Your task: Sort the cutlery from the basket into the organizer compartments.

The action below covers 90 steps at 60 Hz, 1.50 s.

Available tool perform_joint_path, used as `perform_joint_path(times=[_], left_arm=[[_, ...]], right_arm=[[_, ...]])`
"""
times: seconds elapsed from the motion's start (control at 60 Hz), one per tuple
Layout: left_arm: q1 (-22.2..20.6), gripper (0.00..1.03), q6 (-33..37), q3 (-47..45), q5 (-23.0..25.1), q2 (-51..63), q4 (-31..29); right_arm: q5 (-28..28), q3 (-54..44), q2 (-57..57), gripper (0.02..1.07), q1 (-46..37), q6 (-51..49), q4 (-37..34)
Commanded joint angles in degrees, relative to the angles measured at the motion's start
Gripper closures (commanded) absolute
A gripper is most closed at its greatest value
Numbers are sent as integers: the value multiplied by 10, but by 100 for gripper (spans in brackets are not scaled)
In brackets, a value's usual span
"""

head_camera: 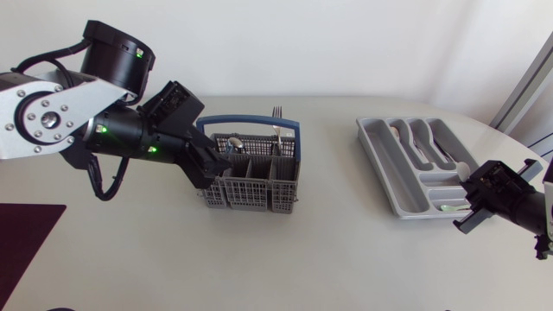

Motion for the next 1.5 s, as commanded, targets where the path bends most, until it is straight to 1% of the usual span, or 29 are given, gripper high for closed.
perform_joint_path(times=[0.0, 0.067, 0.2, 0.367, 0.583, 0.633, 0.783, 0.817, 0.85, 0.867, 0.9, 1.067, 1.183, 1.333, 1.483], left_arm=[[-8, 33, 10, -11, -8, -6, 6], [-23, 33, 7, -10, -21, -6, 6], [-47, 33, 2, -10, -39, -5, 6], [-61, 33, -4, -7, -51, -4, 6], [-67, 33, -6, -10, -60, -5, 6], [-66, 33, -6, -10, -61, -6, 6], [-60, 33, -3, -16, -61, -17, 4], [-59, 33, -3, -18, -61, -20, 4], [-59, 33, -3, -21, -61, -21, 4], [-59, 33, -3, -22, -61, -21, 4], [-58, 33, -3, -23, -61, -22, 4], [-56, 33, -1, -28, -61, -32, 4], [-48, 33, 7, -33, -61, -38, 4], [-37, 33, 23, -43, -61, -48, 4], [-22, 33, 35, -58, -61, -59, 4]], right_arm=[[-3, -15, 43, 101, -23, -37, 37], [-6, -15, 76, 101, -37, -51, 72], [-7, -1, 135, 101, -58, -70, 113], [-5, 13, 191, 101, -74, -92, 168], [-1, 23, 239, 101, -79, -108, 194], [-1, 21, 243, 98, -78, -115, 194], [11, 8, 242, 80, -74, -127, 194], [14, 7, 241, 72, -73, -127, 194], [15, 7, 240, 62, -73, -127, 192], [15, 7, 240, 56, -73, -126, 191], [15, 6, 240, 48, -74, -126, 189], [15, -7, 216, 21, -74, -125, 186], [19, -8, 163, 17, -71, -115, 151], [19, 9, 71, 17, -55, -87, 43], [29, 19, -10, 17, -14, -39, -50]])
